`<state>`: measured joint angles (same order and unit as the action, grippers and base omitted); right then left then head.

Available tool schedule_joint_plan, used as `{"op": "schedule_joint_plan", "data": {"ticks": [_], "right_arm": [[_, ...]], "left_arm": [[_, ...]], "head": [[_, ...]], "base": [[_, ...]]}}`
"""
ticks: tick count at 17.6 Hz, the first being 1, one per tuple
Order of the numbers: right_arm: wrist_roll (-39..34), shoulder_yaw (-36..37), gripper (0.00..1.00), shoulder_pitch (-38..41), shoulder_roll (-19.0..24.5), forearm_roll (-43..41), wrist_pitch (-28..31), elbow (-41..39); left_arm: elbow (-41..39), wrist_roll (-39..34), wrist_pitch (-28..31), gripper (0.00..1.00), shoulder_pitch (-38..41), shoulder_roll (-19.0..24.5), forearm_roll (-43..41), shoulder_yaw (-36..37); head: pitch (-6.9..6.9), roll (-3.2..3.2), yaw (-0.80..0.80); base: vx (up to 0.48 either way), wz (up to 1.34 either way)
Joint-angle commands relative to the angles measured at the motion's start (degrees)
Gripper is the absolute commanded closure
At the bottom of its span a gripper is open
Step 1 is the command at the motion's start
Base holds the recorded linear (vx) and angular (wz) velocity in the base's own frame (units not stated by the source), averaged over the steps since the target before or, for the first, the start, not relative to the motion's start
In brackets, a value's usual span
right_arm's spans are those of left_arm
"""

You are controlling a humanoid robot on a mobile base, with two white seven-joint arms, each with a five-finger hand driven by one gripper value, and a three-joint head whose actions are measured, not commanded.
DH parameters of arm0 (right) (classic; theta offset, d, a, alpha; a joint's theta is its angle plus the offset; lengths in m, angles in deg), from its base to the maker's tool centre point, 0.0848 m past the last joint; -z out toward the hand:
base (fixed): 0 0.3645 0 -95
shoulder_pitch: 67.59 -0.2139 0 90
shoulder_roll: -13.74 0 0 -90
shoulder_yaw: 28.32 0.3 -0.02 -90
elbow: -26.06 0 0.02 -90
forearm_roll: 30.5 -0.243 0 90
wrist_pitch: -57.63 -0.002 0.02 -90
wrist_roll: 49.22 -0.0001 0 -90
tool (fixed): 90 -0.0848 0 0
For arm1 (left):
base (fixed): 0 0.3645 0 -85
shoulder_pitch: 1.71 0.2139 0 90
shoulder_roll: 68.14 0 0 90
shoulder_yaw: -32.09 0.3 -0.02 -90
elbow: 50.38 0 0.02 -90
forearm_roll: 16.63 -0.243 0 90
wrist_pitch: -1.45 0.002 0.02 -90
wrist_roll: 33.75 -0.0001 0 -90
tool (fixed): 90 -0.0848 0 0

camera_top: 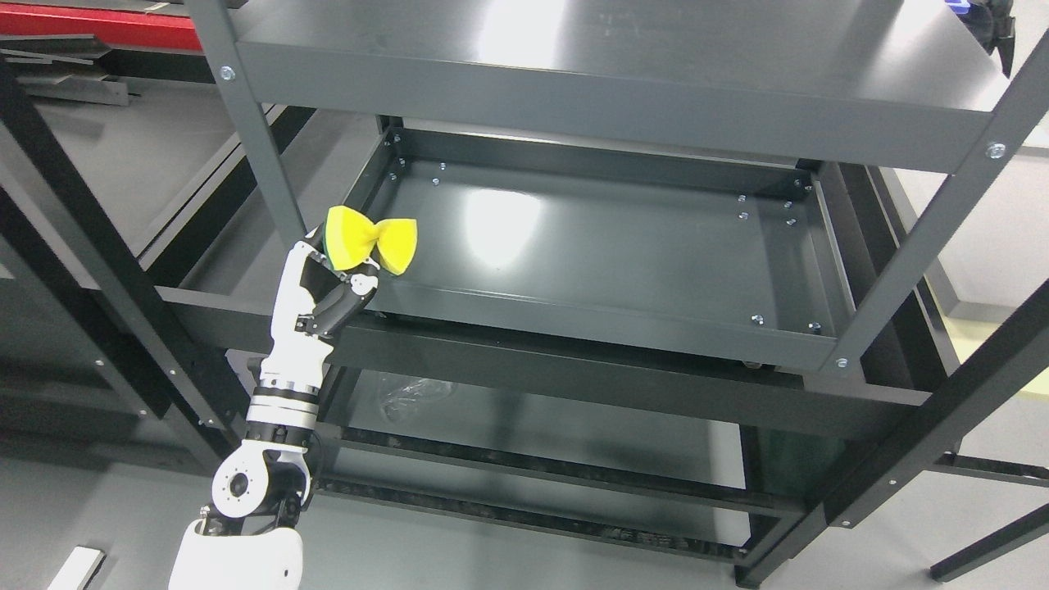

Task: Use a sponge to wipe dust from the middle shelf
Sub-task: 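Lower the left hand holding the sponge away from the shelf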

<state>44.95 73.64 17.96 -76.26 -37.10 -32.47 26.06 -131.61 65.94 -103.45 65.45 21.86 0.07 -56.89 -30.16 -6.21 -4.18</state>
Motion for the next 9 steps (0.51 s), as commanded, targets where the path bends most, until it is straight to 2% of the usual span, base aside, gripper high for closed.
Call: {"op": "schedule_joint_plan", "data": {"ticks": [1,9], "right_arm": [[0.0,0.0,0.00,0.0,-1.0,0.0,4.1,-1.0],[0.0,0.0,0.00,0.0,-1.0,0.0,4.1,-1.0]], "left_arm": [[2.2,0.4,0.2,0.97,1.0,1.0,0.1,-5.4],[1.7,0.4,-0.1,0.96,2.3,1.0,0.1,-2.6]], "head": [[0.00,0.00,0.00],[0.00,0.00,0.00]], "base": [[0.020,-0.08],[0.029,-0.10]]}}
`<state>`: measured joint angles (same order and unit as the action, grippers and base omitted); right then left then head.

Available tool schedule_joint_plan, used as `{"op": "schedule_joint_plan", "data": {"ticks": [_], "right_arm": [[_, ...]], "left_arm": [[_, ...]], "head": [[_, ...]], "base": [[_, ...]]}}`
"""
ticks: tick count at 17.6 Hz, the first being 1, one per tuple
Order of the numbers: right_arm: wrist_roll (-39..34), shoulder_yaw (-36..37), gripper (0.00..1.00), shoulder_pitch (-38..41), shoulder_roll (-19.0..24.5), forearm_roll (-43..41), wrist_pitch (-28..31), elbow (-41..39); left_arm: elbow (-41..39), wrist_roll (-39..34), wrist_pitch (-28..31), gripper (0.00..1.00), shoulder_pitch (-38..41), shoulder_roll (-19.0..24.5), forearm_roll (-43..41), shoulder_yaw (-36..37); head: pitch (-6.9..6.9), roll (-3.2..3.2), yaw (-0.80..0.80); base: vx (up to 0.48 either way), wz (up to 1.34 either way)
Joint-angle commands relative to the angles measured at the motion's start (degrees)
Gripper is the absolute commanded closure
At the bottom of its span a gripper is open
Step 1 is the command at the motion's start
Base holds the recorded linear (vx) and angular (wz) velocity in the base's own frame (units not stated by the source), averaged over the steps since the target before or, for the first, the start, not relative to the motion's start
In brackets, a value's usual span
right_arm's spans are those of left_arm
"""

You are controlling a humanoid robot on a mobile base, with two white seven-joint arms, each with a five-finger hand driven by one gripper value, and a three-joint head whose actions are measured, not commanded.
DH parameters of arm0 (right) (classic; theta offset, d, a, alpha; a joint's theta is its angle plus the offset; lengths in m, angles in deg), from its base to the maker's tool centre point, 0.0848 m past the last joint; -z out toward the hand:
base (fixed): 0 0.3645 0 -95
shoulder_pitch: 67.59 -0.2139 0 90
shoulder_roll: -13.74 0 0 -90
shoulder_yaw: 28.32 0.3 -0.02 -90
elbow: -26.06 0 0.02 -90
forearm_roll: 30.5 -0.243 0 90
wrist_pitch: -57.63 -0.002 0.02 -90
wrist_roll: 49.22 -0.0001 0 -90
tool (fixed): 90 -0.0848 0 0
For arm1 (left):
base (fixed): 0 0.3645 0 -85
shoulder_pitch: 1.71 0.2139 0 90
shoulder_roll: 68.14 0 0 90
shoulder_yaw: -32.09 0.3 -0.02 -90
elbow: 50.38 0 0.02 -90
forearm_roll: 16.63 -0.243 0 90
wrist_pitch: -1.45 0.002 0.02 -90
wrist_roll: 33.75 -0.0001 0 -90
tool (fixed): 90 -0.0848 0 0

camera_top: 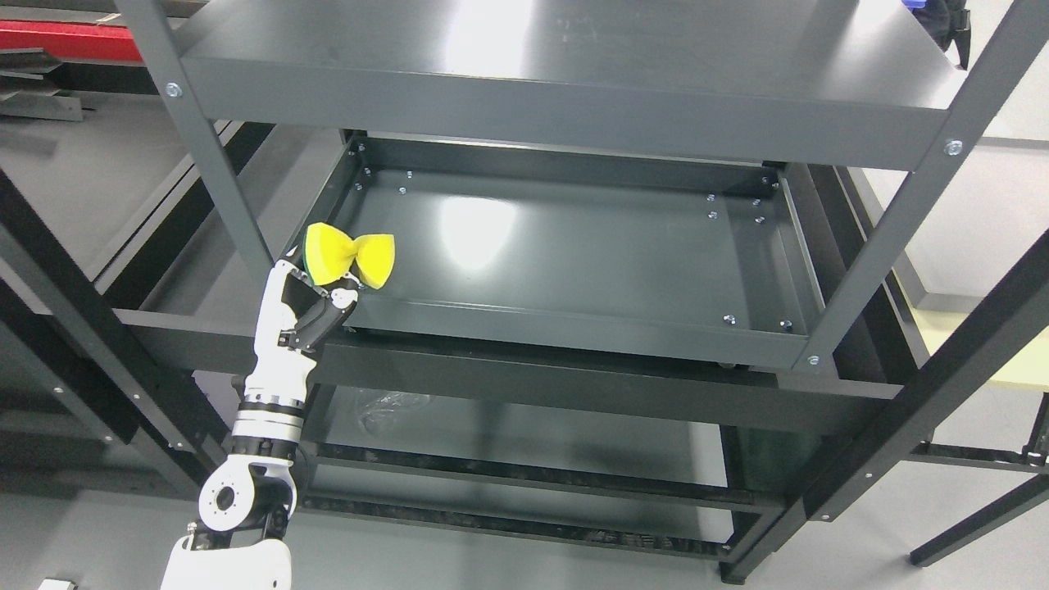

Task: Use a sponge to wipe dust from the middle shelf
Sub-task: 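Lower the left hand holding the sponge away from the shelf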

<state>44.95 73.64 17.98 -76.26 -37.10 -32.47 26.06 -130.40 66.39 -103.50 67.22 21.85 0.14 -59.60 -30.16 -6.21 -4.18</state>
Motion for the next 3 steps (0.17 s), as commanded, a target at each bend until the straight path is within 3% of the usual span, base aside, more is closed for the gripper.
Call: {"op": "schedule_joint_plan", "data": {"ticks": [1,3], "right_arm": [[0.0,0.0,0.00,0.0,-1.0,0.0,4.1,-1.0],[0.0,0.0,0.00,0.0,-1.0,0.0,4.1,-1.0]], "left_arm": [[0.5,0.0,-0.1,0.96,0.5,1.0,0.0,0.5],[0.5,0.0,-0.1,0.96,0.5,1.0,0.0,0.6]], "head": [[0.00,0.00,0.00],[0.00,0.00,0.00]], "base": [[0.019,-0.07],[0.013,-0.02]]}}
